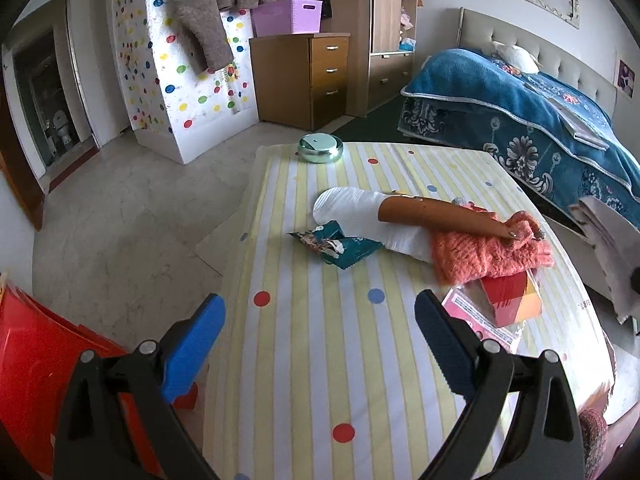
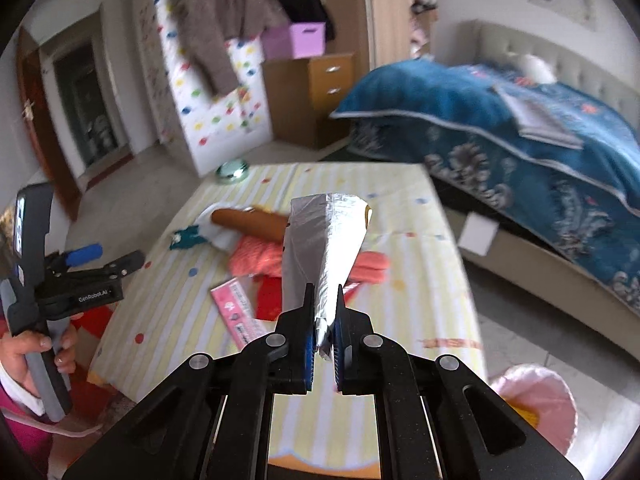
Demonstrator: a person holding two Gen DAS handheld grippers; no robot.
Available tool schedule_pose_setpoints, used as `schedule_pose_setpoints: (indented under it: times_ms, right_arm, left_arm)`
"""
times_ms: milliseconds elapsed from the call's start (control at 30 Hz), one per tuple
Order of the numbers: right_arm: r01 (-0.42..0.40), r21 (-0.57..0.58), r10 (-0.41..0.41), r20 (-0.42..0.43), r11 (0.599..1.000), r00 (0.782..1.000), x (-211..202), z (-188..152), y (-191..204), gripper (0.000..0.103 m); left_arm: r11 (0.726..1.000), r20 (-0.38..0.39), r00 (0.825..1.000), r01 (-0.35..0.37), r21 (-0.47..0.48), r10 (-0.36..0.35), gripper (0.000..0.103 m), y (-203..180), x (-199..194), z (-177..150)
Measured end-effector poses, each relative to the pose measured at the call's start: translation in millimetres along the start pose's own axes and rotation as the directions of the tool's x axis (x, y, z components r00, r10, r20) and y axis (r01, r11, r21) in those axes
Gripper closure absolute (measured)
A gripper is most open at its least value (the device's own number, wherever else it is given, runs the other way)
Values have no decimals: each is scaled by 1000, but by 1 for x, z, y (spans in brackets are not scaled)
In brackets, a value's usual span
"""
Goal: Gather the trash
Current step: 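Reach the left gripper toward the orange cloth while the right holds the foil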
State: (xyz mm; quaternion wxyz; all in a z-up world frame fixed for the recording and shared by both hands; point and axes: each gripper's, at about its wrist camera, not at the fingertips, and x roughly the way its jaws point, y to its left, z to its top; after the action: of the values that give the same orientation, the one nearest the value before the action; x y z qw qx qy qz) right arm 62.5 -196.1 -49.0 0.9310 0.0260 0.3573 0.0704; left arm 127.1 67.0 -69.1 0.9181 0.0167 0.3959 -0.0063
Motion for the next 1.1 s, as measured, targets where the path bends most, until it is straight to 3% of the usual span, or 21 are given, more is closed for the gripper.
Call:
schedule_pose_setpoints:
  times_ms: [167,400,700,833,967,1100]
  right_arm:
    - [6,37,-6,-18,999,1000,2,-1,-17,96]
    - [2,29,-2,-20,1000,1000,16,2,-24,96]
    - [26,35,-23,-59,999,998,47,7,-23,96]
    - [35,40,-31,-79,999,996,60,8,-26,96]
    - [36,43,-32,-87,998,996,65,8,-28,96]
    - [26,48,-22,-94,999,995,64,7,-26,96]
  left_arm:
    - [998,29,999,31,56,-33,14,-23,3,11]
    - [990,31,993,108,91,-111,36,-47,34,43]
    - [982,-49,985,171,76,-167,39,-54,94,56]
    - [962,-68,962,268,56,-264,59,-52,103,55]
    - [945,-74,948,315,91,-309,103,-56,92,47]
    - [931,-50,941,337,142,-334,103,-62,67,33]
